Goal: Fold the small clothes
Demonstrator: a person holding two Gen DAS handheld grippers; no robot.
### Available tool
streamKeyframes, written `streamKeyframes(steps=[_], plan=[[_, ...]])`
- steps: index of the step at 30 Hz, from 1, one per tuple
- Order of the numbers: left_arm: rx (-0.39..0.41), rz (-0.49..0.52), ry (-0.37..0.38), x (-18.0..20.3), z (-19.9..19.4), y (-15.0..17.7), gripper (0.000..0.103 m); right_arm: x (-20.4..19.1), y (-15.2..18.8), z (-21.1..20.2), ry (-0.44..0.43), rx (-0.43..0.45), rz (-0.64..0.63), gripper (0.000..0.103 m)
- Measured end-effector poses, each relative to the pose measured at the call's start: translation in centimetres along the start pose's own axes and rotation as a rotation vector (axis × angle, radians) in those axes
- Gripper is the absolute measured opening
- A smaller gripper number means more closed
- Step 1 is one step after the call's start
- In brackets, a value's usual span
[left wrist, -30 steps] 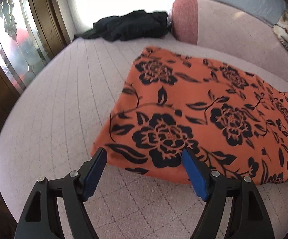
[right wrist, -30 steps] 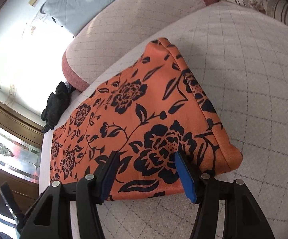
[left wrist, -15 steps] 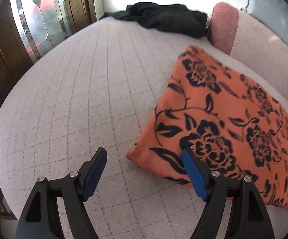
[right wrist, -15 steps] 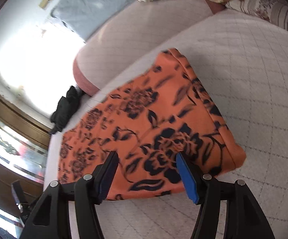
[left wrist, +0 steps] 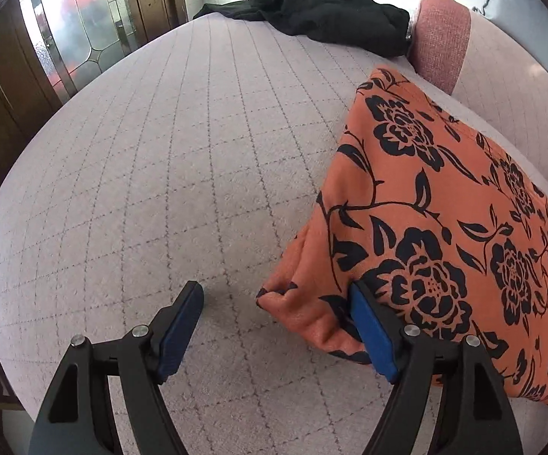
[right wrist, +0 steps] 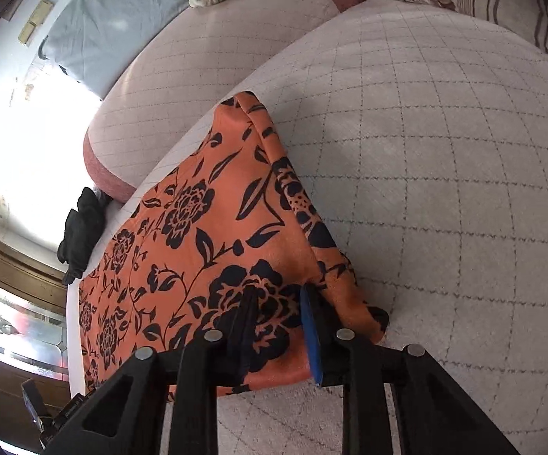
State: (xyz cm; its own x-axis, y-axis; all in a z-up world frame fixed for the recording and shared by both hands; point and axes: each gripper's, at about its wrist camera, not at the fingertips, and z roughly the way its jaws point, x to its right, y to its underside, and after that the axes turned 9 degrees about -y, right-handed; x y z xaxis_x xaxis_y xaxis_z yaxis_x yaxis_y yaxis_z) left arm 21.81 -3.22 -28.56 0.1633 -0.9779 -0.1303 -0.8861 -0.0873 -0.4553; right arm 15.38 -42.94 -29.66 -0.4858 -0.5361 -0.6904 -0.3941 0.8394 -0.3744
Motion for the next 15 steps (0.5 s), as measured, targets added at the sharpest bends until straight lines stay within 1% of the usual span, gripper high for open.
streamKeyframes(steps=[2, 3, 5, 7, 8, 9, 10, 11, 12, 13, 14, 15], plan=[[0.013, 0.005, 0.021, -0.2, -0.6, 0.0, 0.079, -0.1, 0.1, -0.1, 0.003, 0.004, -0.004, 0.025], [0.029, -0.007, 0.029, -0.4, -1.0, 0.0, 0.079, -0.2, 0.0, -0.4, -0.007, 0.016, -0.004, 0.027], [0.092, -0.019, 0.042, -0.6, -2.2, -0.2, 0.079, -1.0, 0.2, -1.2, -0.054, 0.055, -0.028, 0.029], [0.144, 0.011, 0.046, -0.1, -3.3, -0.2, 0.079, -2.0, 0.3, -2.0, -0.076, 0.098, -0.079, 0.029], [0.155, 0.036, 0.048, 0.4, -3.5, -0.2, 0.079, -2.4, 0.4, -2.0, -0.071, 0.108, -0.102, 0.029], [0.151, 0.059, 0.05, 1.0, -3.3, -0.2, 0.079, -2.6, 0.5, -1.7, -0.055, 0.1, -0.116, 0.029], [0.129, 0.085, 0.047, 1.6, -2.8, 0.0, 0.079, -2.5, 0.5, -1.1, -0.031, 0.076, -0.115, 0.029], [0.087, 0.114, 0.035, 2.3, -1.9, 0.1, 0.079, -2.0, 0.6, -0.2, 0.006, 0.036, -0.097, 0.03], [0.036, 0.141, 0.019, 2.9, -0.9, 0.6, 0.081, -1.5, 0.6, 0.7, 0.033, 0.004, -0.075, 0.027], [0.034, 0.13, 0.021, 2.9, -0.5, 0.8, 0.083, -1.1, 0.7, 0.7, 0.018, 0.007, -0.059, 0.027], [0.04, 0.101, 0.016, 2.5, -0.6, 0.6, 0.09, -1.0, 0.5, 0.5, 0.004, 0.012, -0.047, 0.027], [0.03, 0.098, 0.021, 2.3, -0.6, 0.4, 0.091, -1.0, 0.5, 0.4, -0.002, 0.009, -0.044, 0.028]])
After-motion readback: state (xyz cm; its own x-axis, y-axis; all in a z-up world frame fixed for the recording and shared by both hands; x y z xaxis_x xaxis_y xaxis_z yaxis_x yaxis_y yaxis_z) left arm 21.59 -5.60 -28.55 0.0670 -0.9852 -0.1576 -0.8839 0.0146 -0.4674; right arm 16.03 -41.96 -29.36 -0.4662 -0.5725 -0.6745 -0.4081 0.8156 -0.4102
